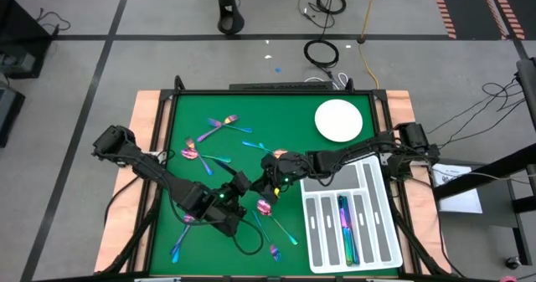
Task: Sort silverware
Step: Put the knife into the utensil organizer
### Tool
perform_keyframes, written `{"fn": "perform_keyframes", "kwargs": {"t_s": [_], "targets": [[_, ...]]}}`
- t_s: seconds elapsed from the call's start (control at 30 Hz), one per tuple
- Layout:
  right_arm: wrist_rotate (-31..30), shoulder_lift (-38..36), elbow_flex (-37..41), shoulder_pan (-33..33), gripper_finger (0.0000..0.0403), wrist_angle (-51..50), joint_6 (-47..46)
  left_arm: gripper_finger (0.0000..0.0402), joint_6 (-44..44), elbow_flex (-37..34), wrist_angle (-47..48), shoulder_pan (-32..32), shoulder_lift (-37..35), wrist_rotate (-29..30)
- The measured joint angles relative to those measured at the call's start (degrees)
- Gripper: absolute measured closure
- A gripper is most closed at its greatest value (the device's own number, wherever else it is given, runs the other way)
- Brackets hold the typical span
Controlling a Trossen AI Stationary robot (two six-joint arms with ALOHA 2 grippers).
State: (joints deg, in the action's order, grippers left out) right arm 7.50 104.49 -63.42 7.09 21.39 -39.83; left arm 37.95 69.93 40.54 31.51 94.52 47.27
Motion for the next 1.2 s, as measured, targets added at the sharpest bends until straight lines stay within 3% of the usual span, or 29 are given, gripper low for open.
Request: {"fn": "perform_keyframes", "kwargs": {"t_s": [0.33, 0.63, 0.97, 1.2], "targets": [[-0.8, -0.02, -0.04, 0.0, 0.0401, -0.2, 1.2, 0.0266, -9.35, 0.0, 0.45, -0.02, -0.04, 2.2], [-3.1, -0.29, -0.04, -0.44, 0.0402, -2.48, 0.92, 0.0254, -23.44, -0.02, 7.89, 1.78, -0.62, 3.15], [-18.81, -10.11, -0.04, -1.24, 0.0403, -21.89, -0.71, 0.0253, -47.25, -0.07, 19.07, 7.61, -8.22, 2.56], [-29.84, -20.07, -0.07, 6.5, 0.0403, -41.68, -11.45, 0.0253, -66.18, -3.82, 20.01, 14.87, -11.99, 3.41]]}}
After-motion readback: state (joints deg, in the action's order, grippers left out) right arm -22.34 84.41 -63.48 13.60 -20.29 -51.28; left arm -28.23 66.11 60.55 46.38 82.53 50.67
